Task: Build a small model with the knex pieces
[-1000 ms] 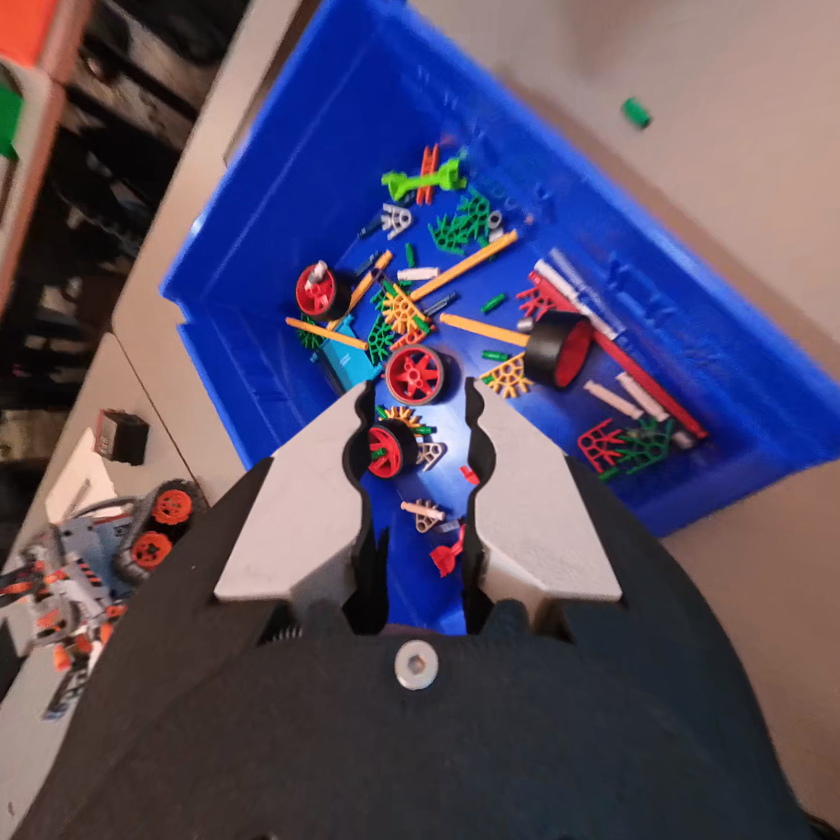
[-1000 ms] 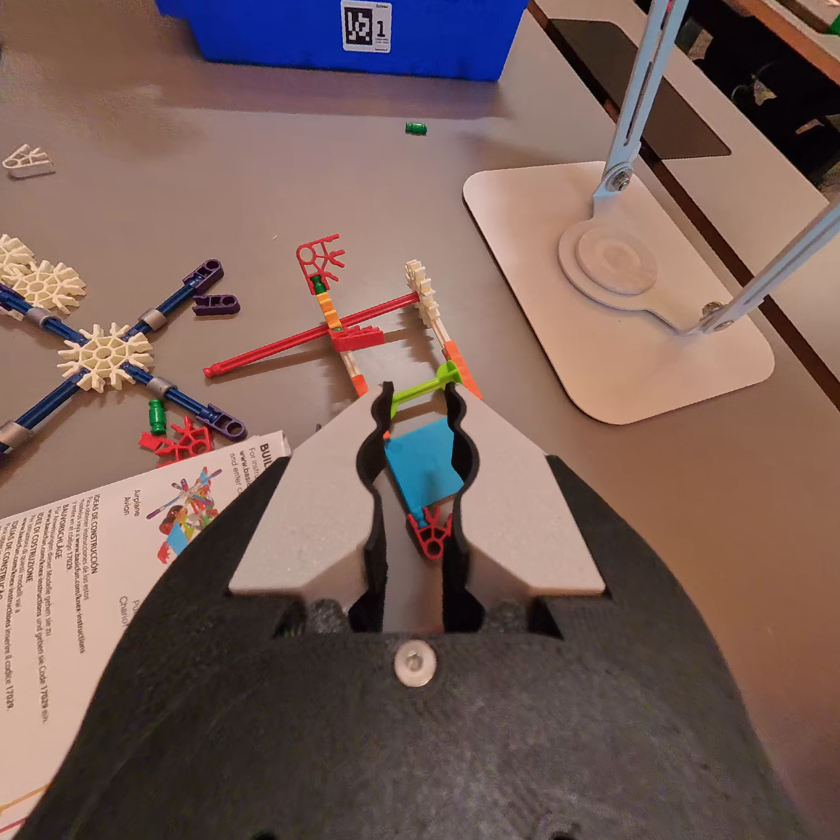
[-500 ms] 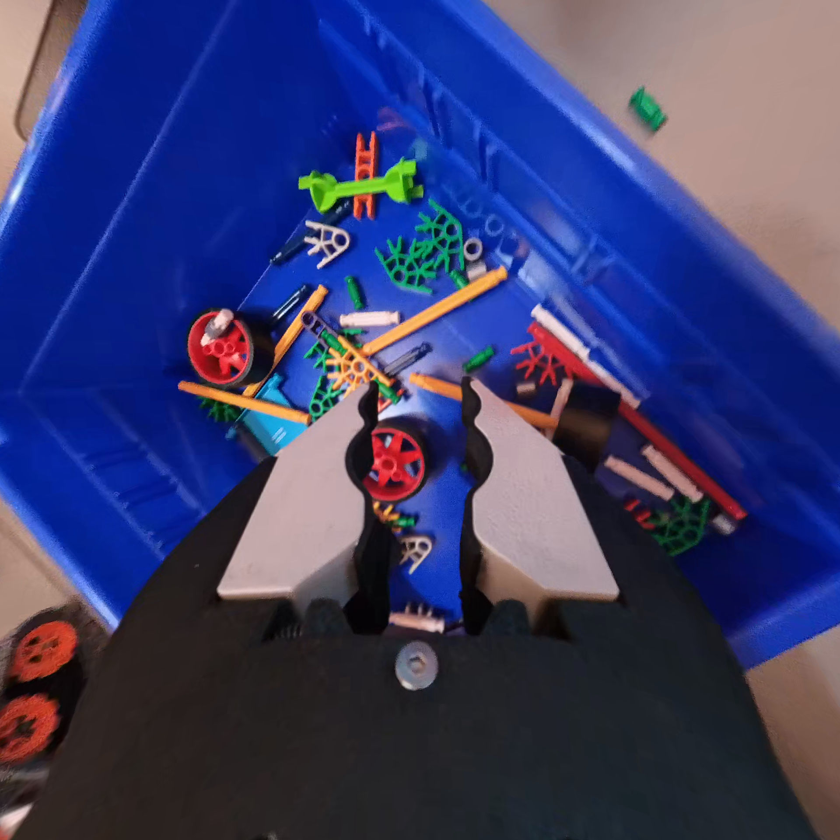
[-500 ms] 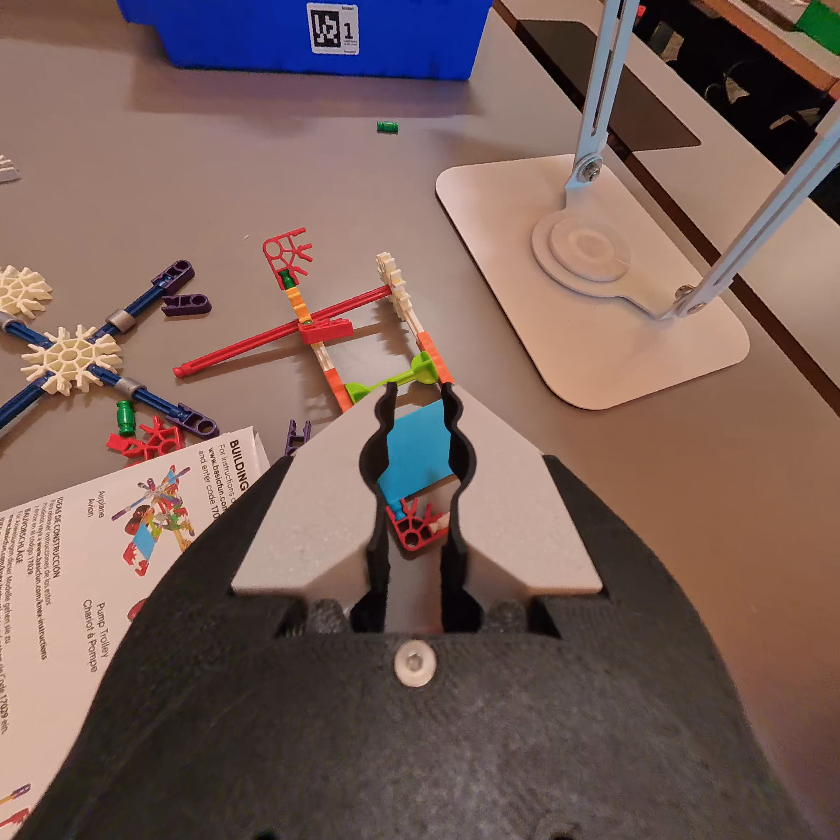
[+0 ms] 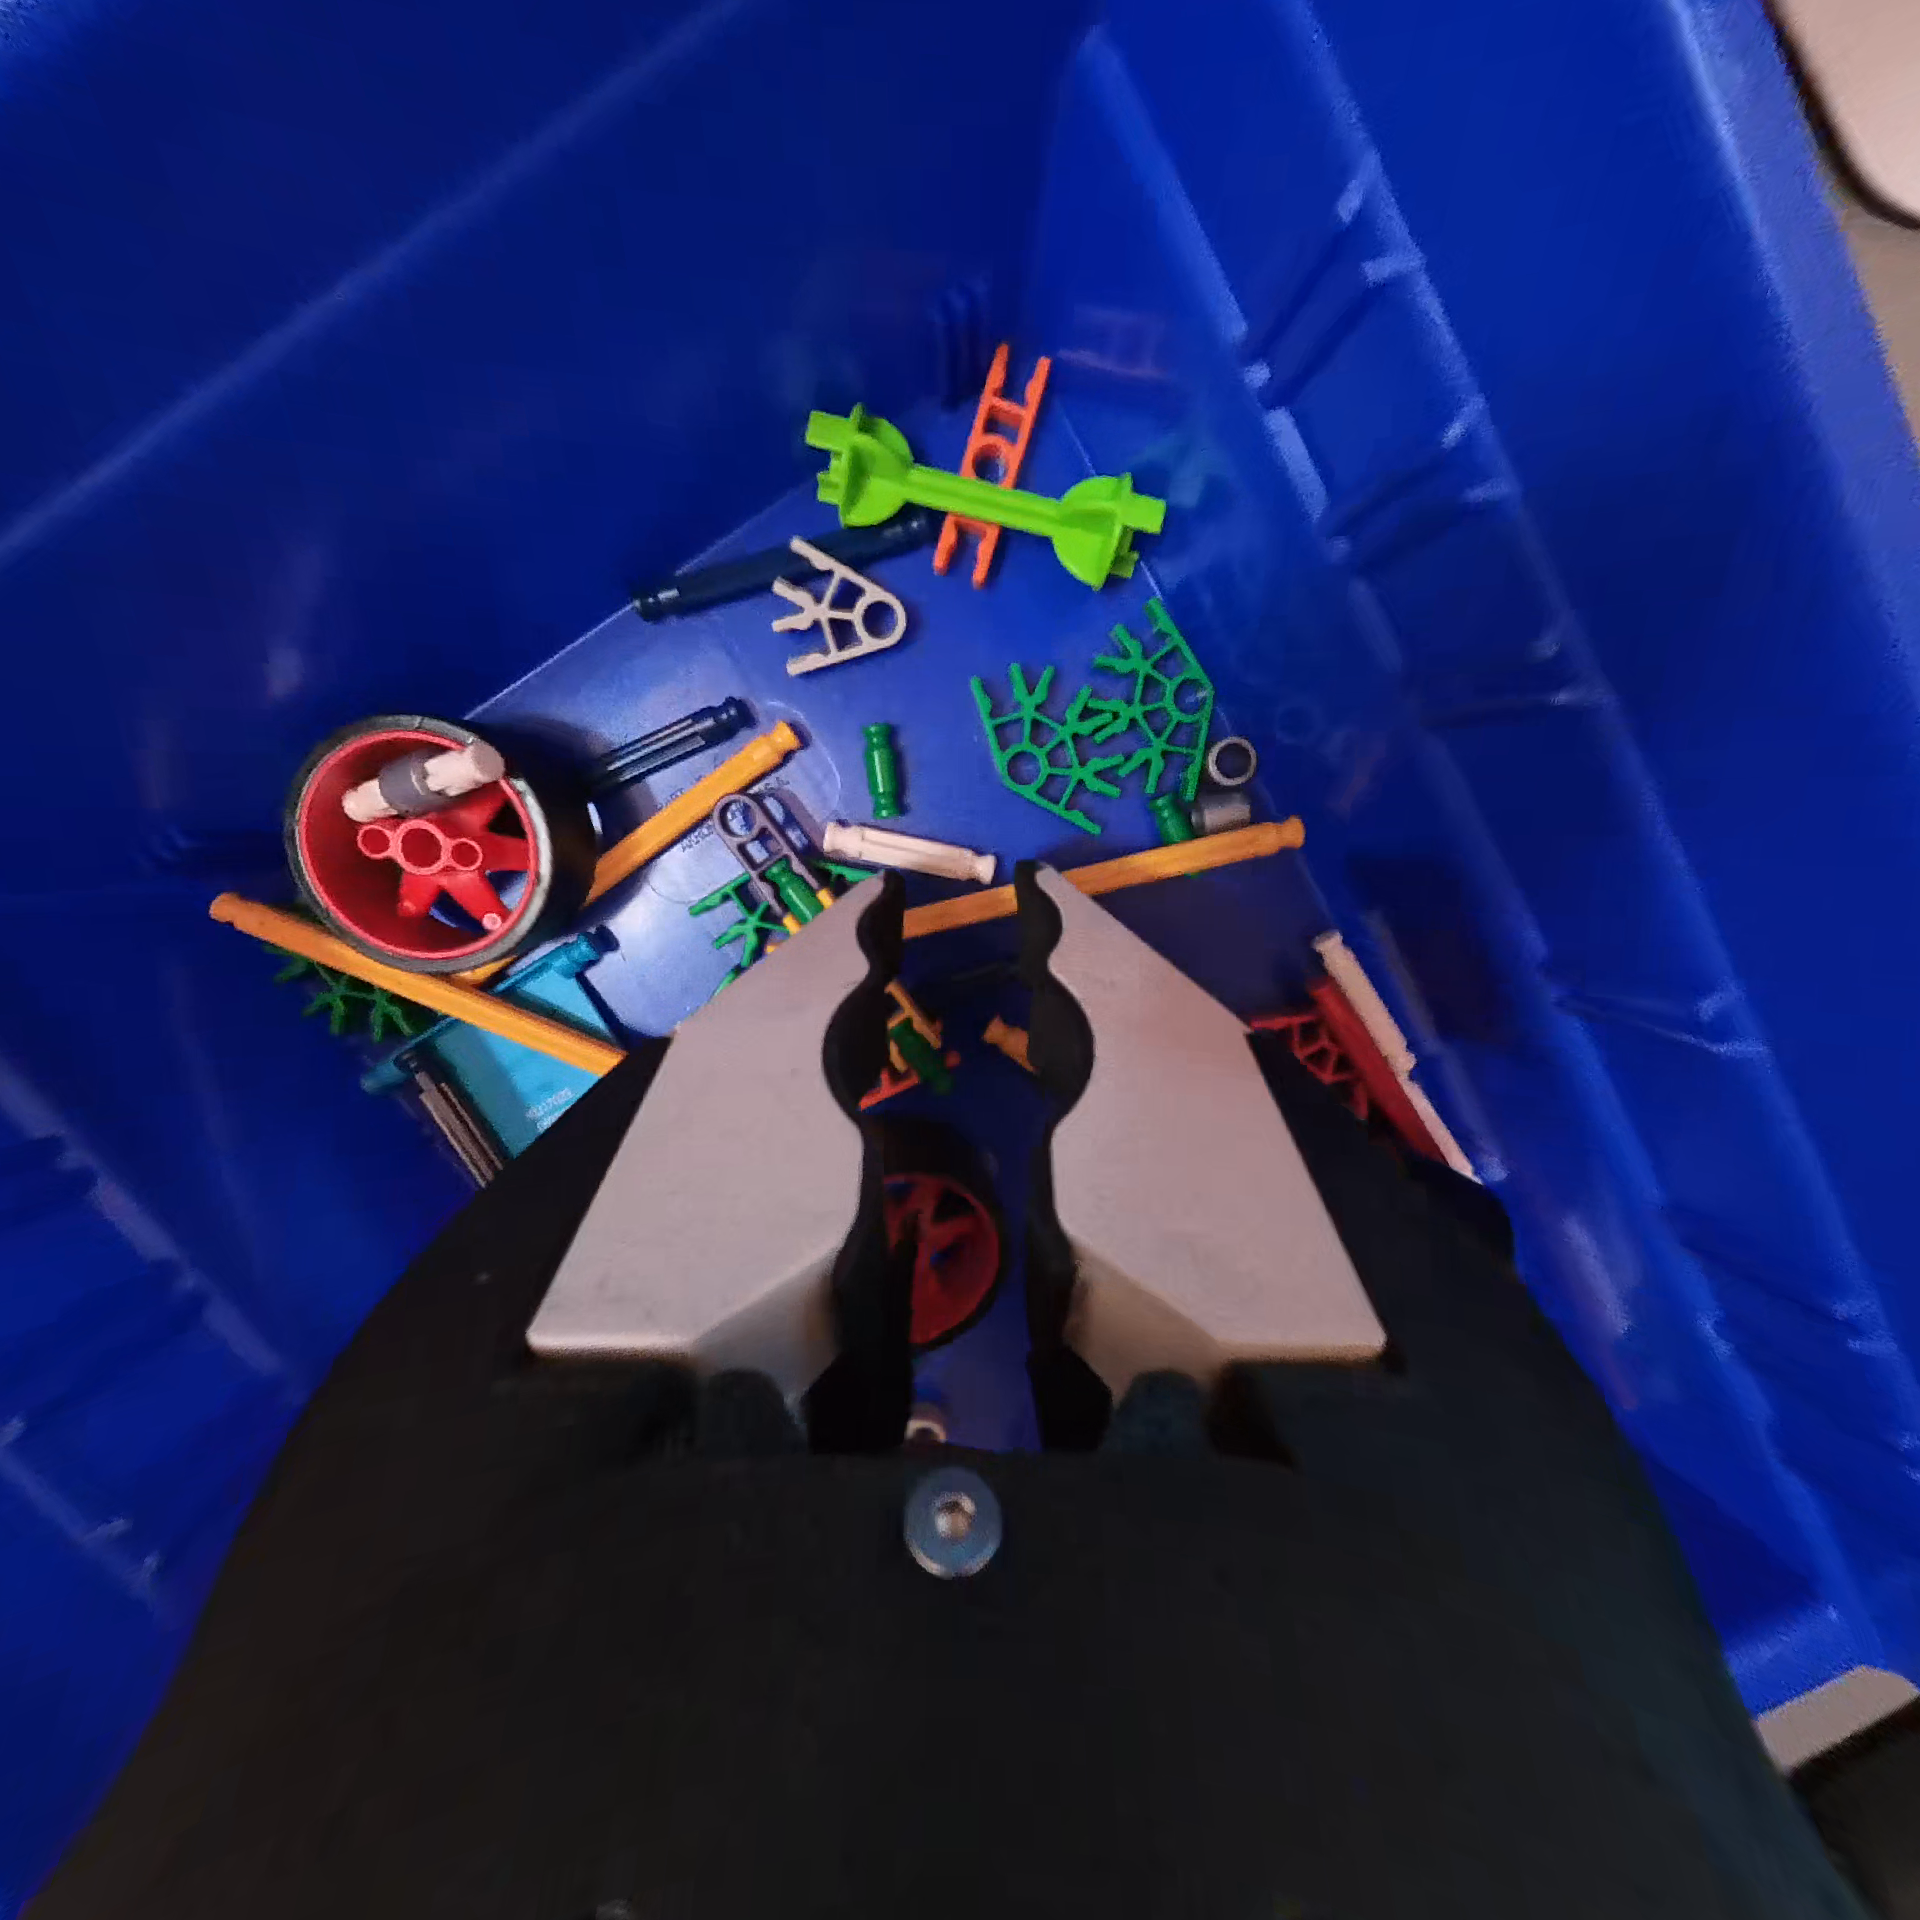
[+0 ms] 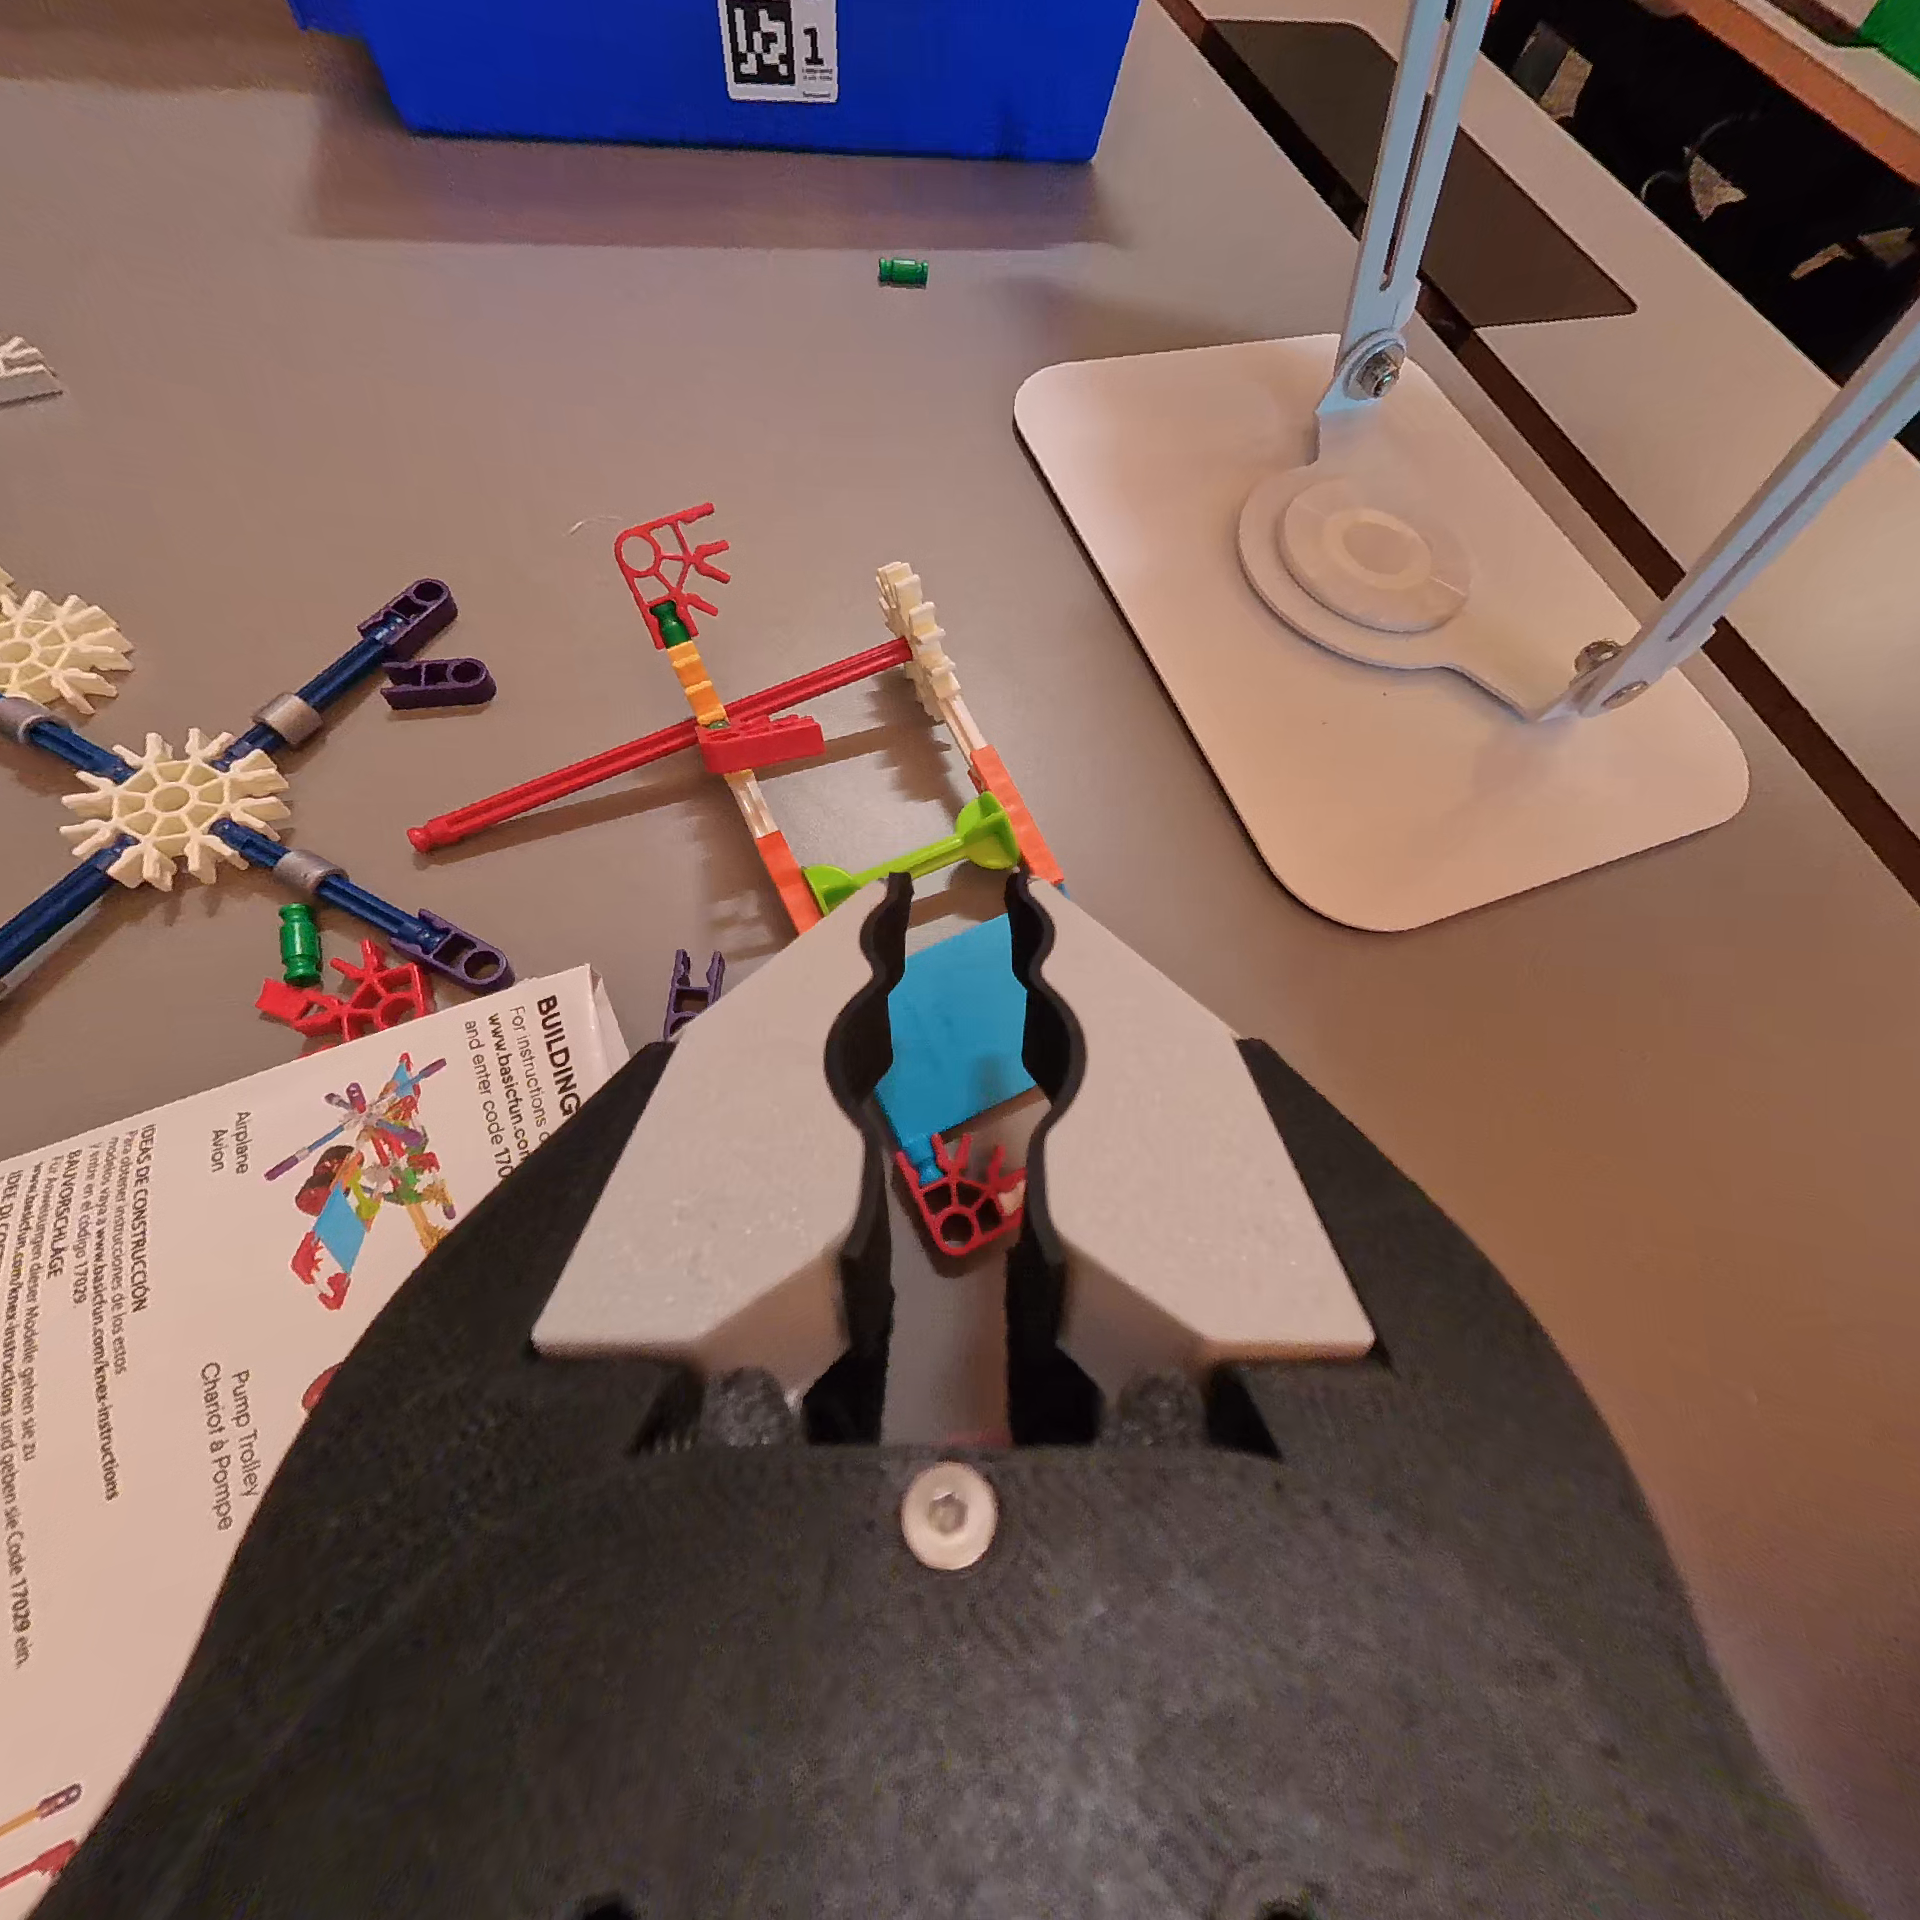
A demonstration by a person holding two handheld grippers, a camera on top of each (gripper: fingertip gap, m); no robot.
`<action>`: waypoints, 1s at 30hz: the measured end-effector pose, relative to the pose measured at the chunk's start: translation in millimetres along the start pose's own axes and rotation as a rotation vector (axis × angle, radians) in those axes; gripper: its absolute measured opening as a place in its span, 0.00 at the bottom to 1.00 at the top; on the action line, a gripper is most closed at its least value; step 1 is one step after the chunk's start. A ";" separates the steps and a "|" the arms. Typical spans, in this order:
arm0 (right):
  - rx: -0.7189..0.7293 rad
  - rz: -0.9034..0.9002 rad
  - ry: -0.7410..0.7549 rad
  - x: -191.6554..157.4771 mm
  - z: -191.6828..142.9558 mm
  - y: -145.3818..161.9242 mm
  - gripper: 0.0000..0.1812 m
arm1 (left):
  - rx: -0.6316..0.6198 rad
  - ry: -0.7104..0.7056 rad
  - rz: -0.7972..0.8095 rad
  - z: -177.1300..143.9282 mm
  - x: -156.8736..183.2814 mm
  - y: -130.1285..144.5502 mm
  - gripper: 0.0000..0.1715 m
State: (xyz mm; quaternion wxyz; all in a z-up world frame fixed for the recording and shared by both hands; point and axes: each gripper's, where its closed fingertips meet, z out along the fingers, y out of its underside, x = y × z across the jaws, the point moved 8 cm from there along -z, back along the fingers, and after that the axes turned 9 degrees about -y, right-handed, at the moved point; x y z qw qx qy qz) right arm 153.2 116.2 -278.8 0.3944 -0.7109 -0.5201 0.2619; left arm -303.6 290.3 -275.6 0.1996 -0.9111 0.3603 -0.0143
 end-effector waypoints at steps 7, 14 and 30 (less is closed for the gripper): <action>0.000 -0.007 -0.010 -2.5 1.0 -0.9 0.09 | -0.015 -0.032 -0.042 7.1 -5.7 -6.2 0.11; 0.005 -0.010 -0.007 -3.5 0.1 -3.1 0.09 | -0.036 -0.142 0.023 11.8 -5.7 -13.7 0.02; 0.001 -0.012 0.008 -0.8 -2.7 -2.6 0.09 | 0.149 -0.255 0.372 4.1 -8.0 -26.3 0.04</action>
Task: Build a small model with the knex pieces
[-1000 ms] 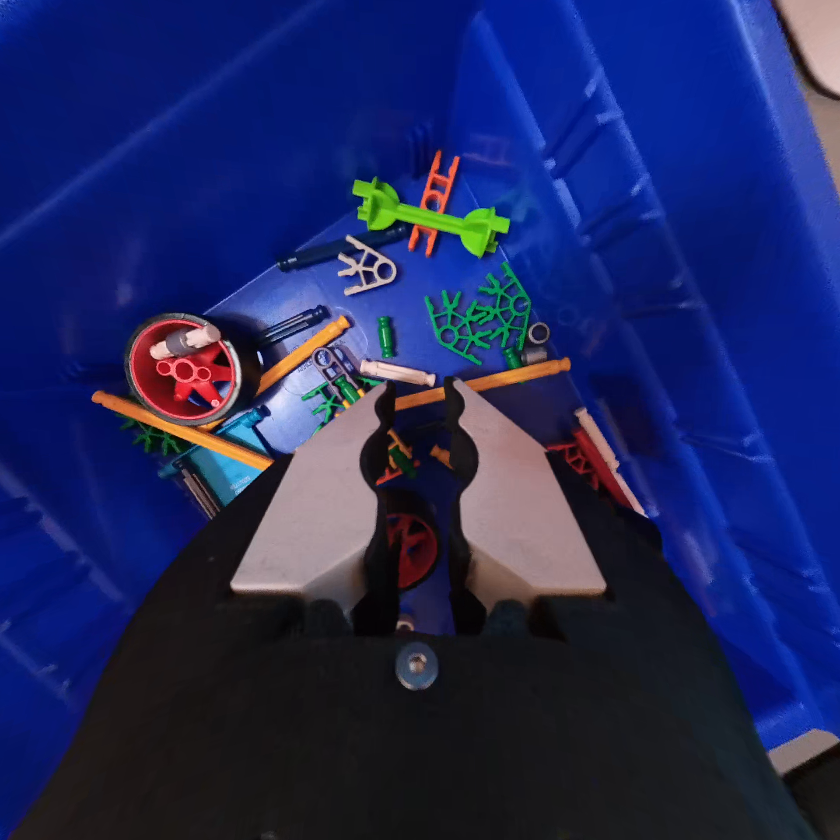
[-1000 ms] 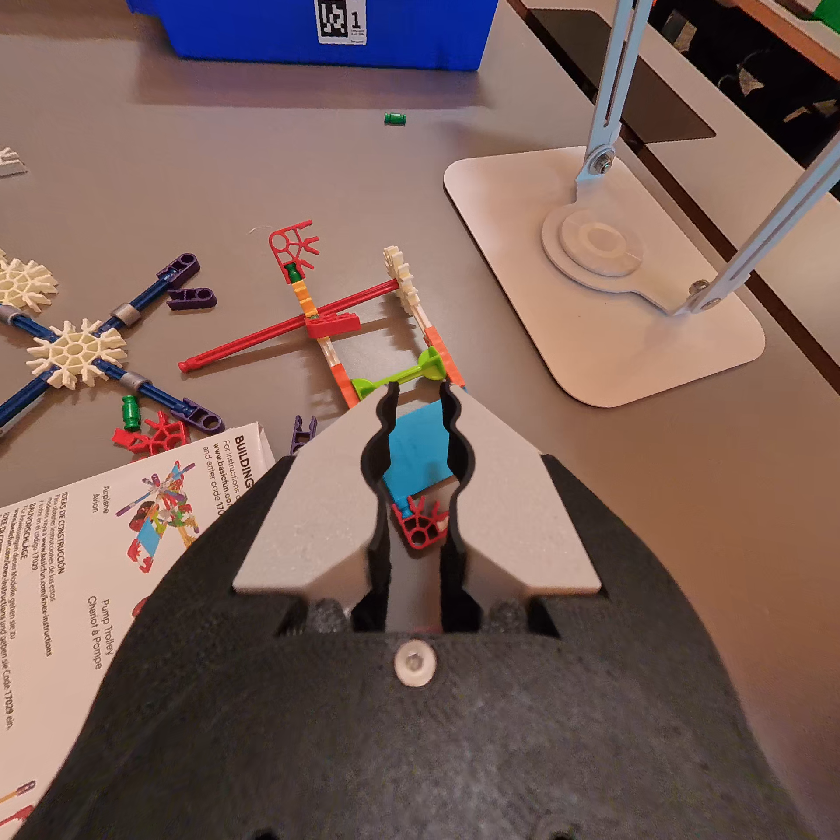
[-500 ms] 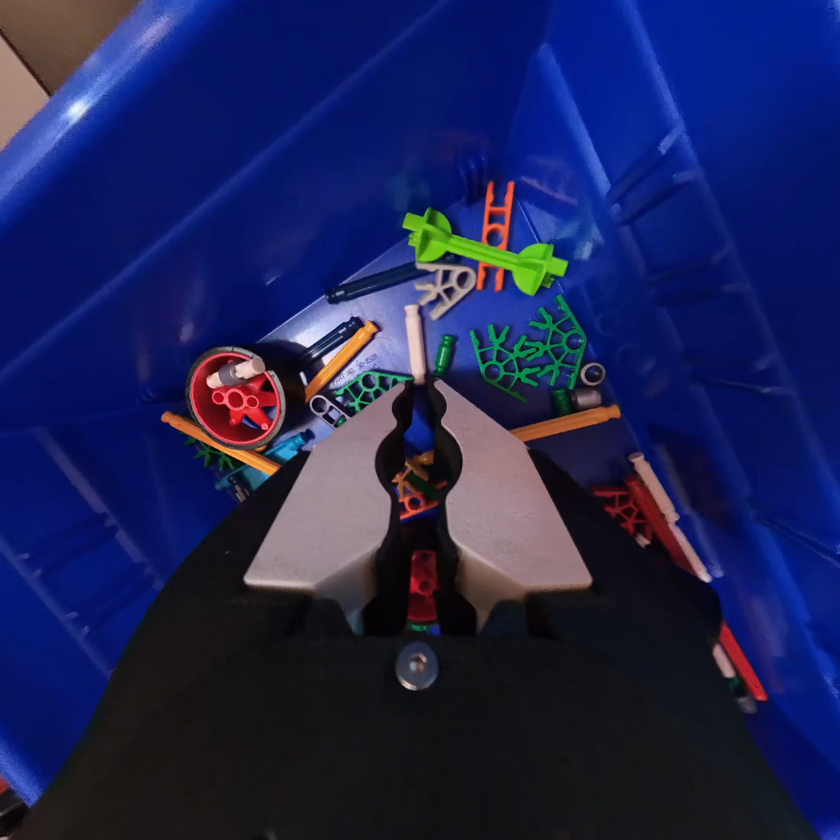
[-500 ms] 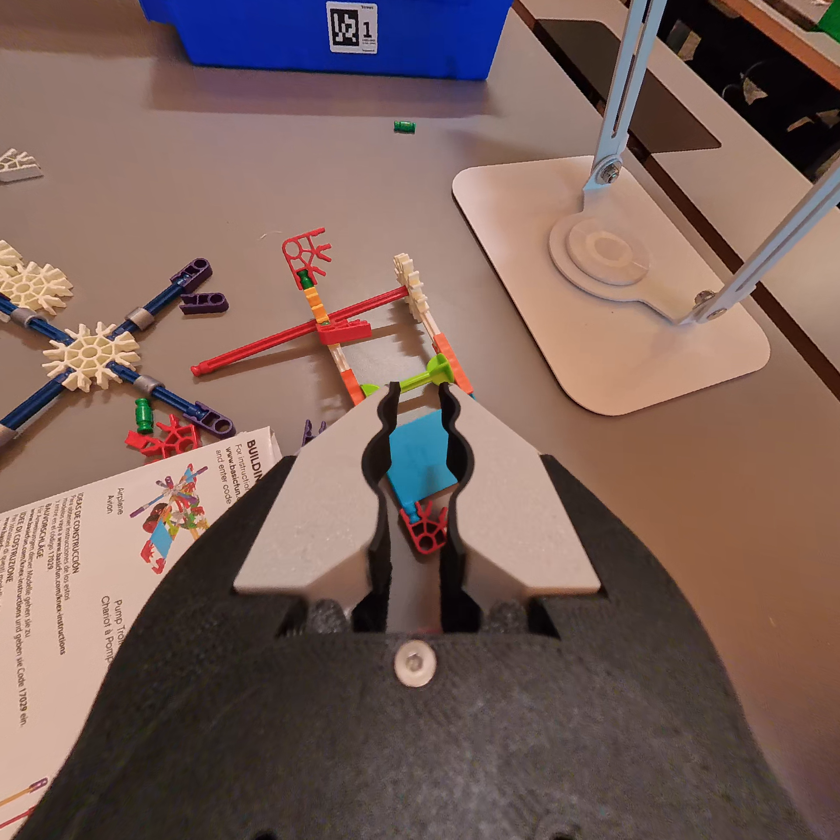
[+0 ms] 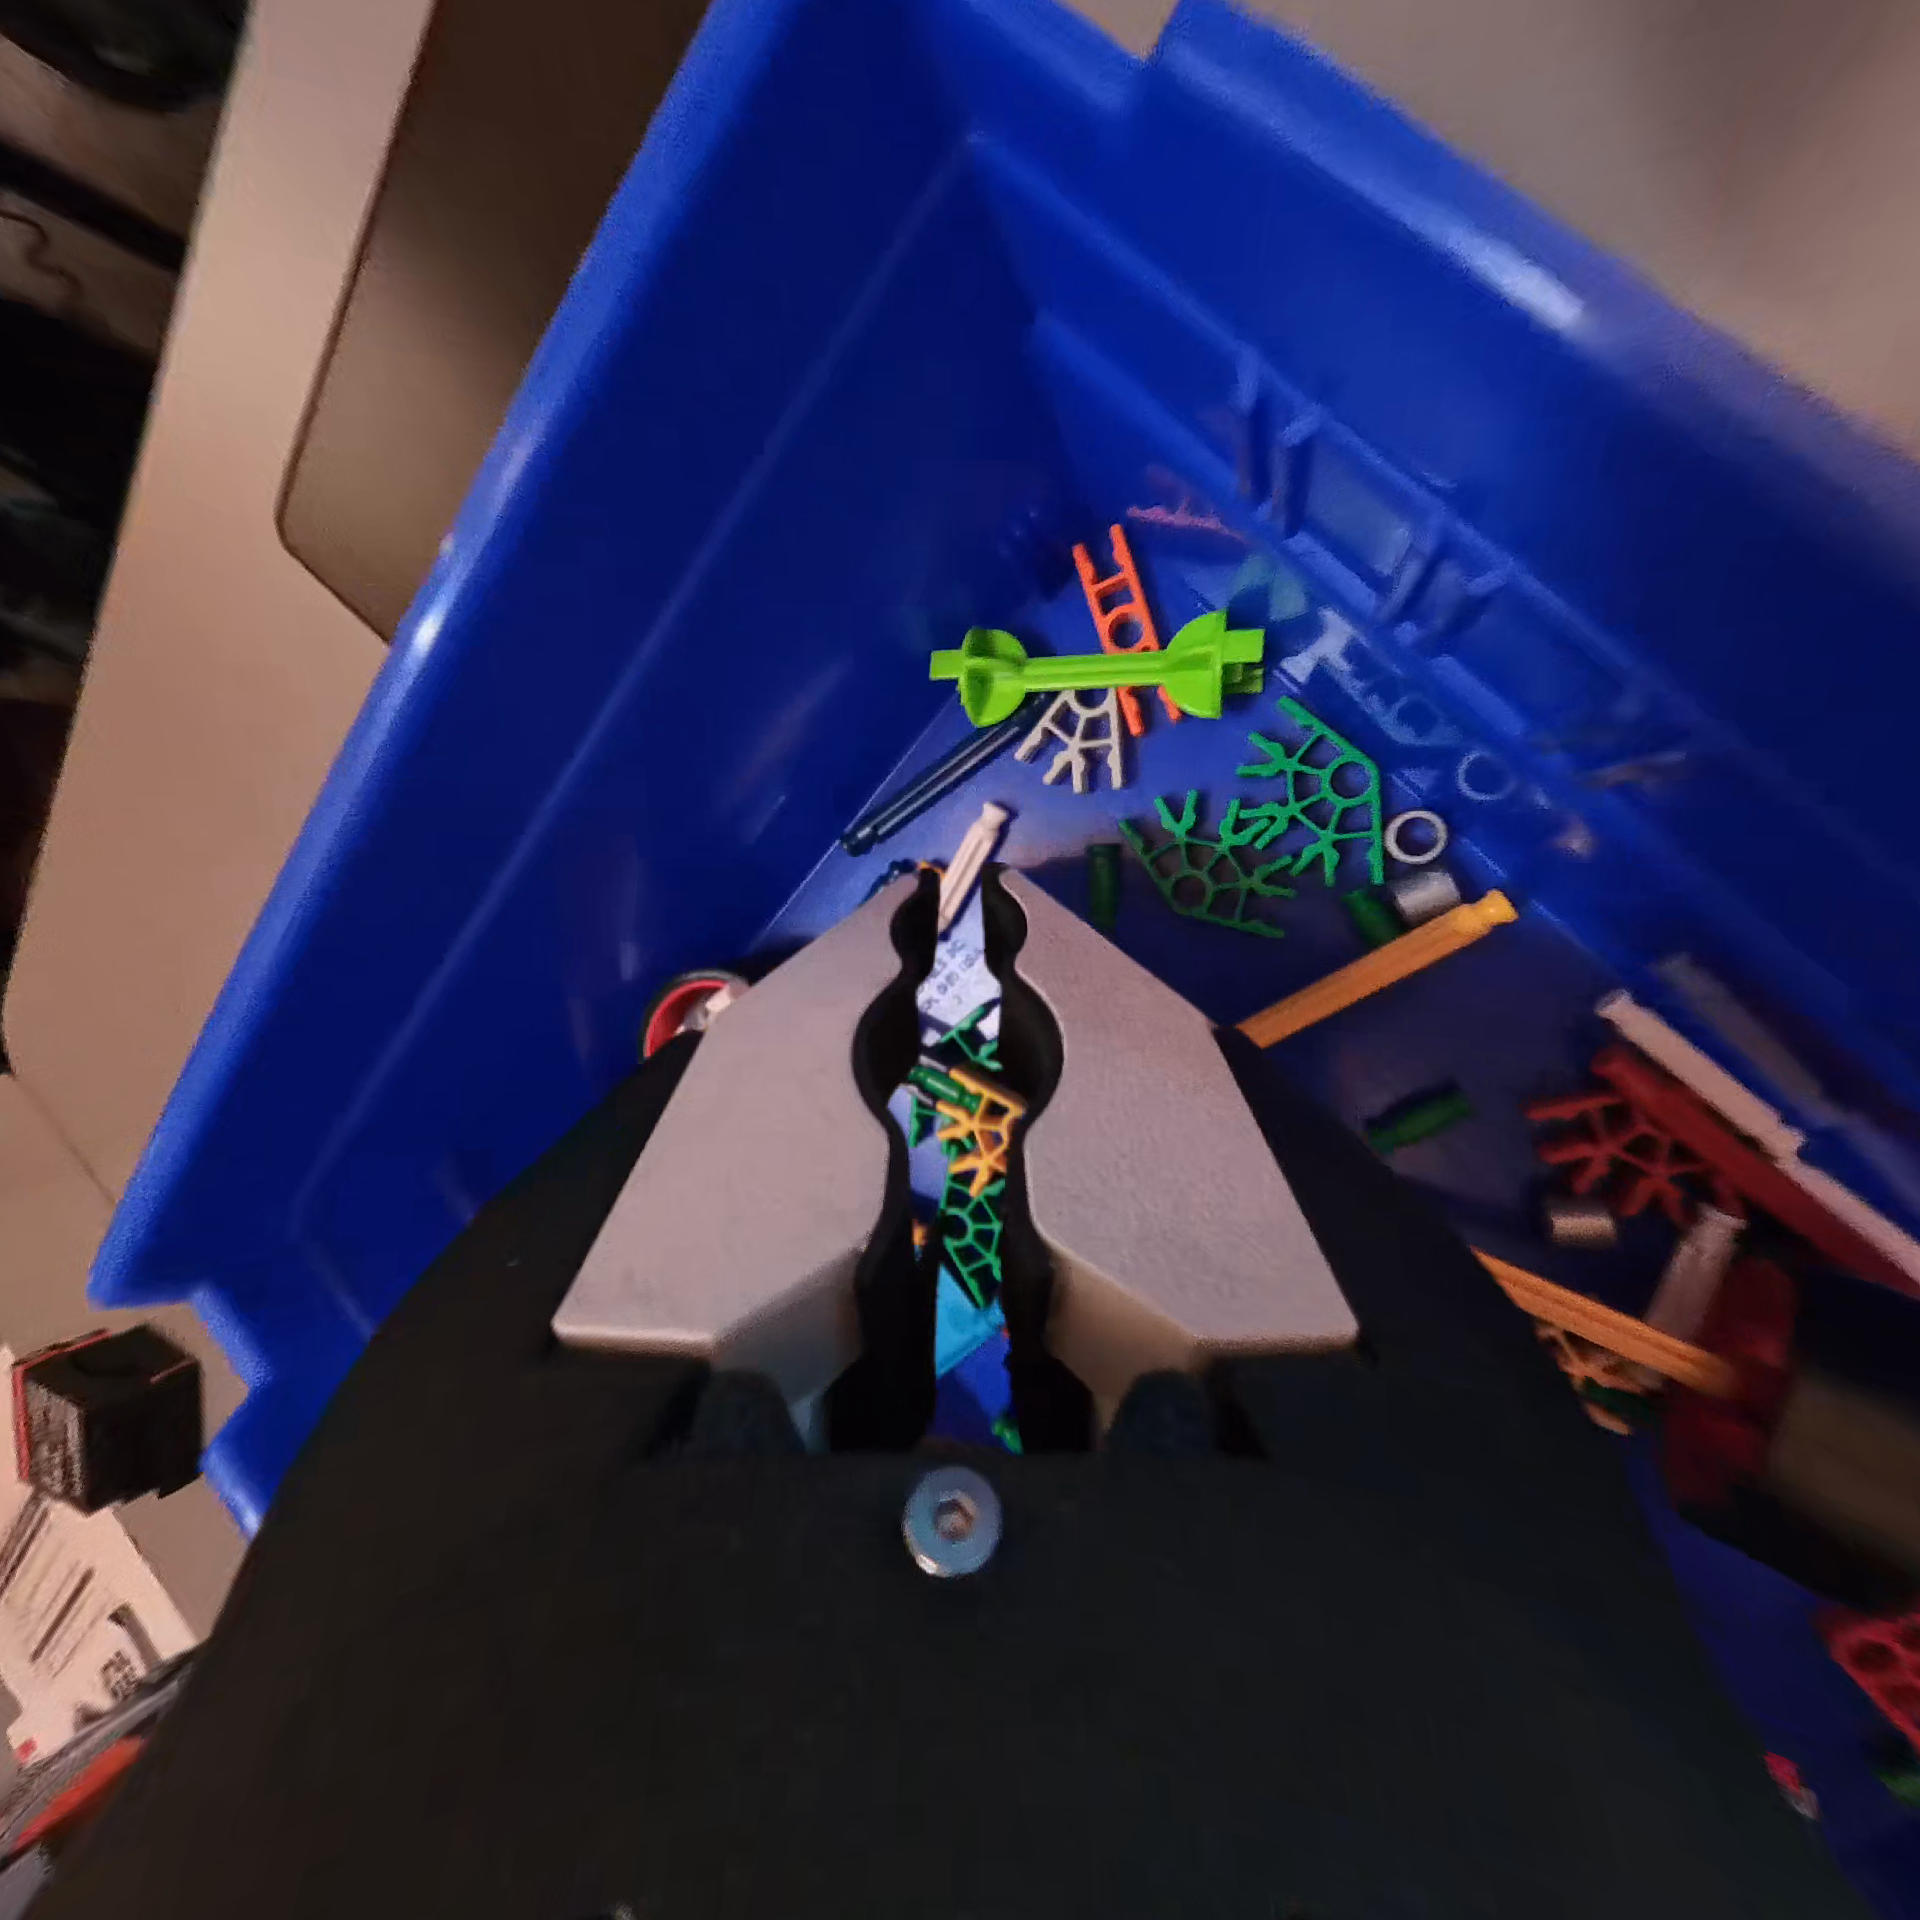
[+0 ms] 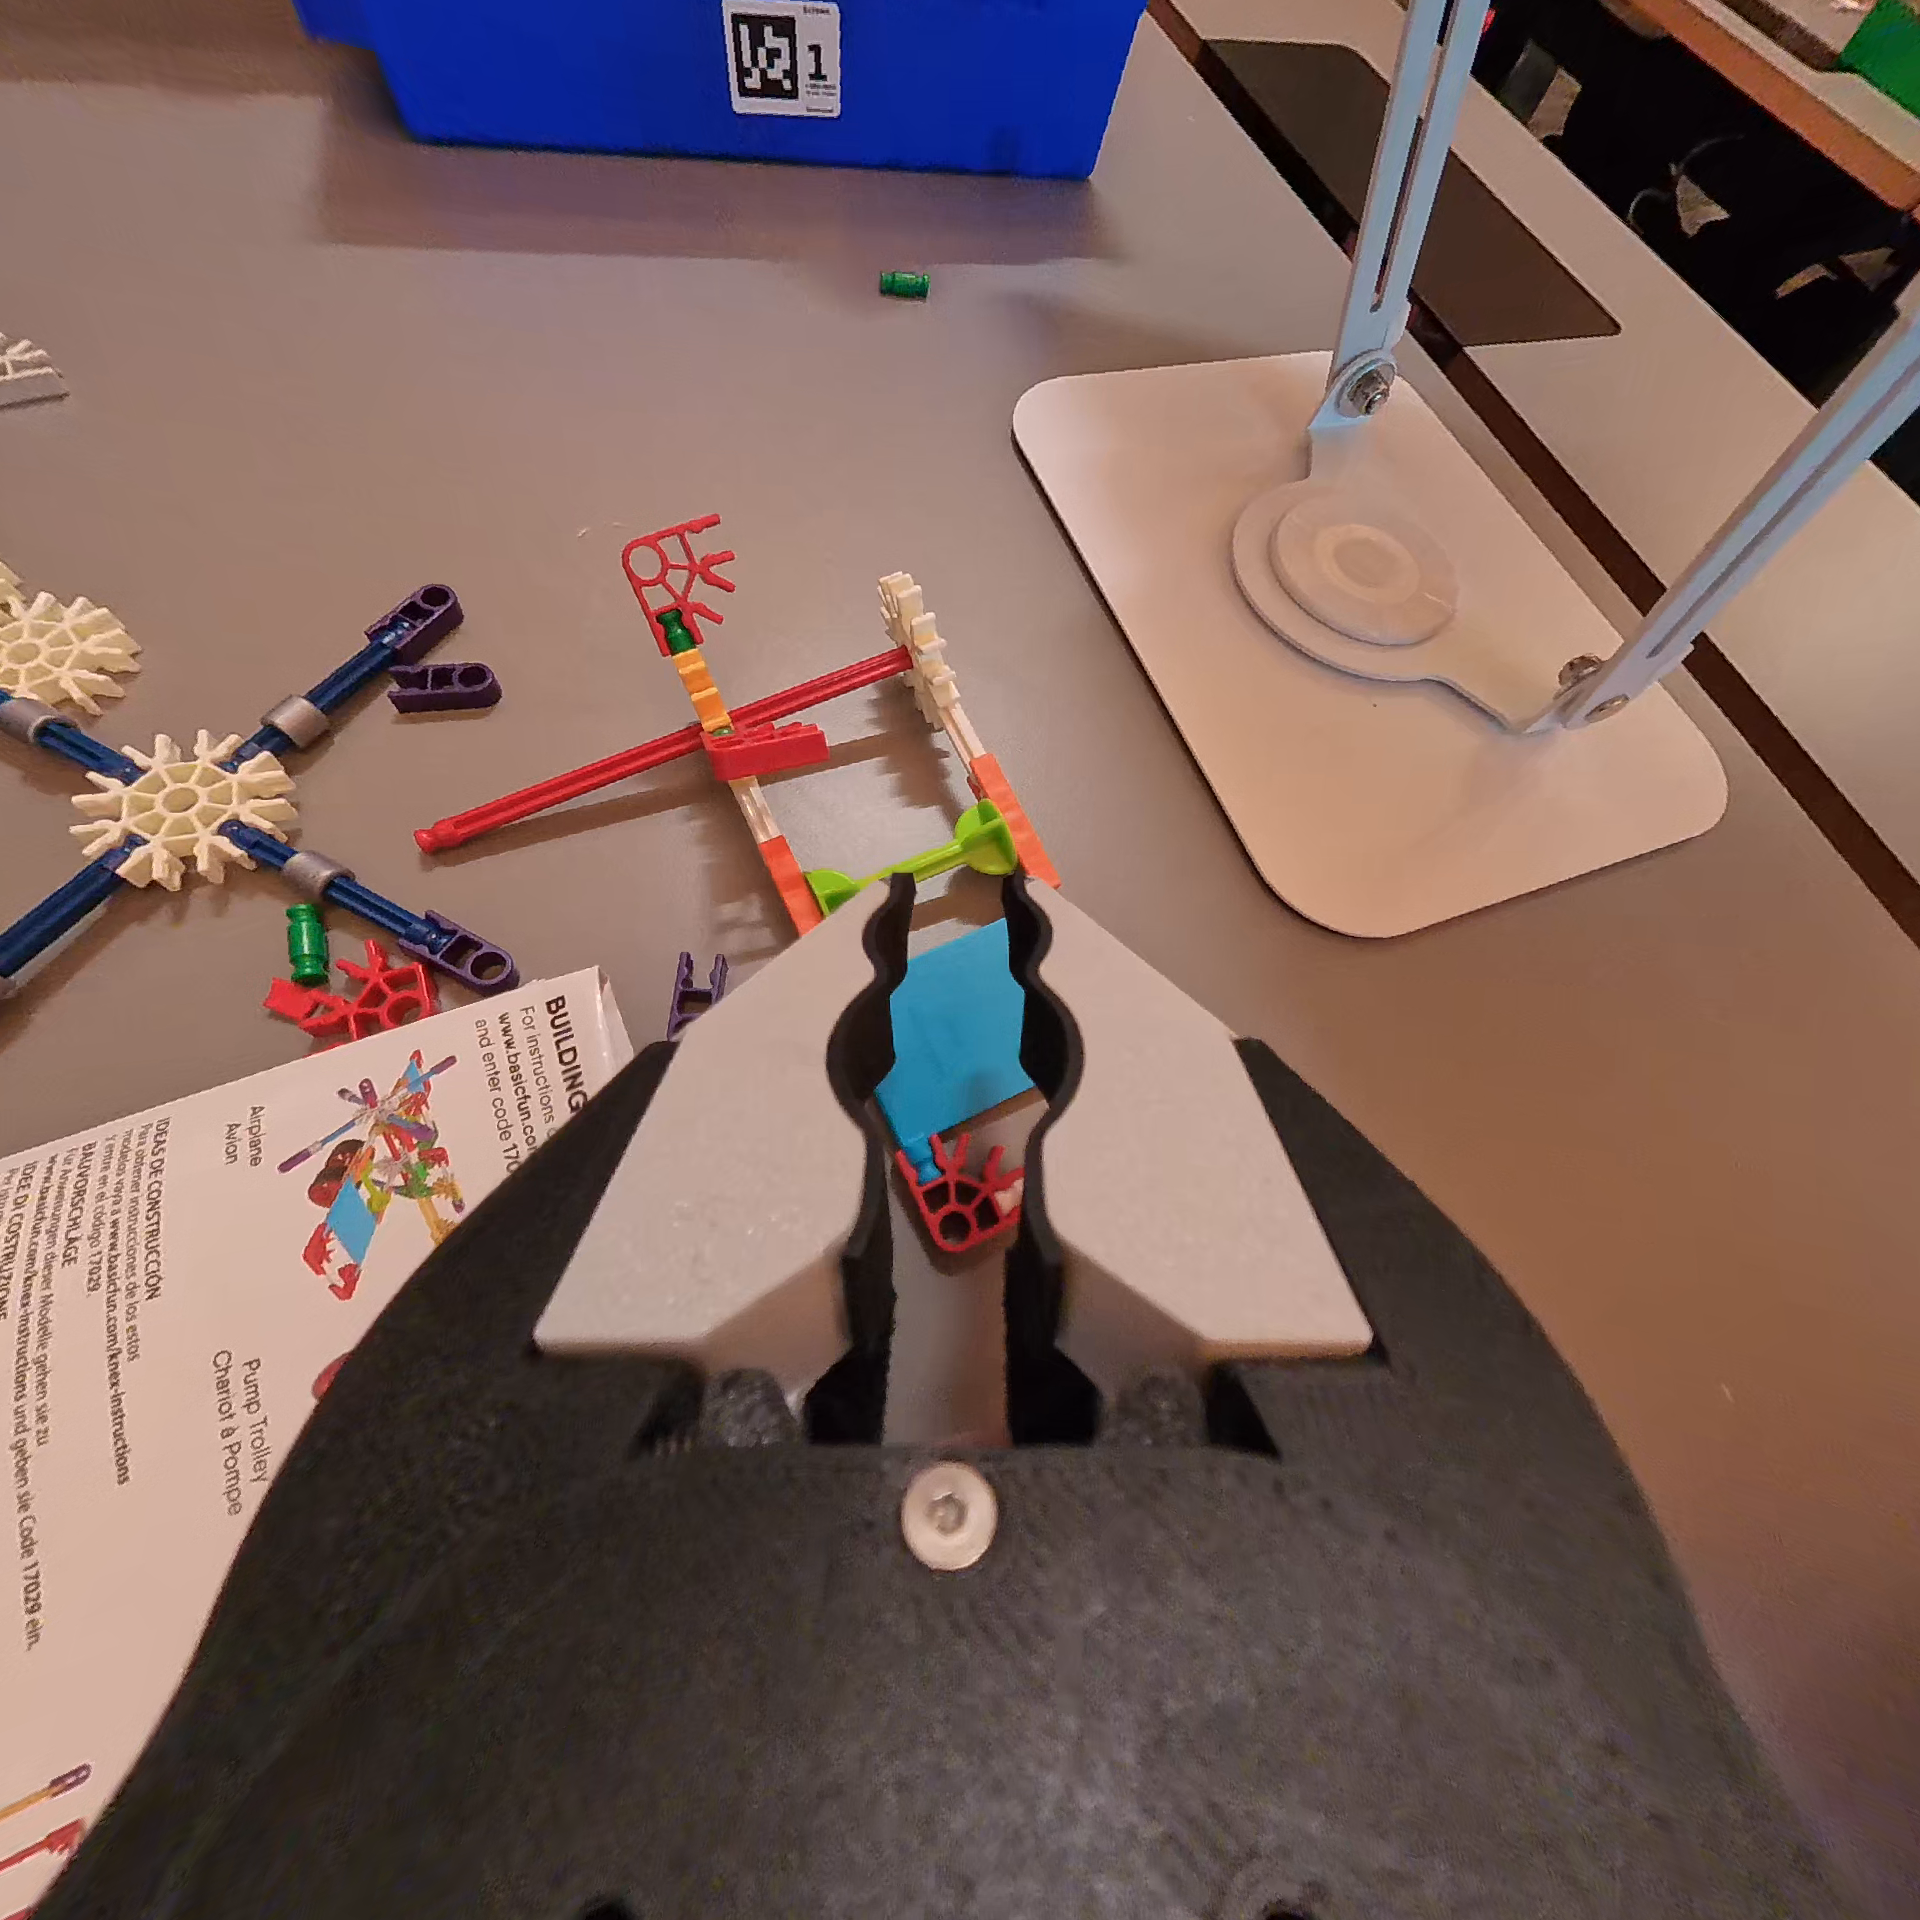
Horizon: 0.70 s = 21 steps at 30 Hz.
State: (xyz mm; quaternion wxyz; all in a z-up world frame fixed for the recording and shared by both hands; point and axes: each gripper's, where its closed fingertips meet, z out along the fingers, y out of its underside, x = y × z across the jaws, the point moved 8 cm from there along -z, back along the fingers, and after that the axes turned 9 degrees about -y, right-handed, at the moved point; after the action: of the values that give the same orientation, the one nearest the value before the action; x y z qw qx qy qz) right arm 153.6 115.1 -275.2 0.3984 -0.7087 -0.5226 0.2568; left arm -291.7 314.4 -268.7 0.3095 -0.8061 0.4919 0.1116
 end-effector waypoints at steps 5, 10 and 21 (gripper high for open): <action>0.006 -0.002 0.006 1.2 -1.8 -0.6 0.09 | 0.010 0.137 -0.003 16.1 2.5 1.5 0.11; 0.001 0.006 0.003 3.3 -1.3 2.3 0.09 | 0.004 0.154 0.004 19.1 2.2 1.3 0.02; 0.044 0.016 0.028 4.2 -12.0 -8.7 0.09 | 0.116 0.029 -0.134 -21.4 -7.2 1.1 0.02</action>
State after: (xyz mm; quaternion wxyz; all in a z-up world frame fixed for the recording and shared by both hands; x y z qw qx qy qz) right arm 159.7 116.7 -261.1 0.4192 -0.7075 -0.5053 0.2614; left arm -298.9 306.3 -248.8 0.3553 -0.8195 0.4469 0.0501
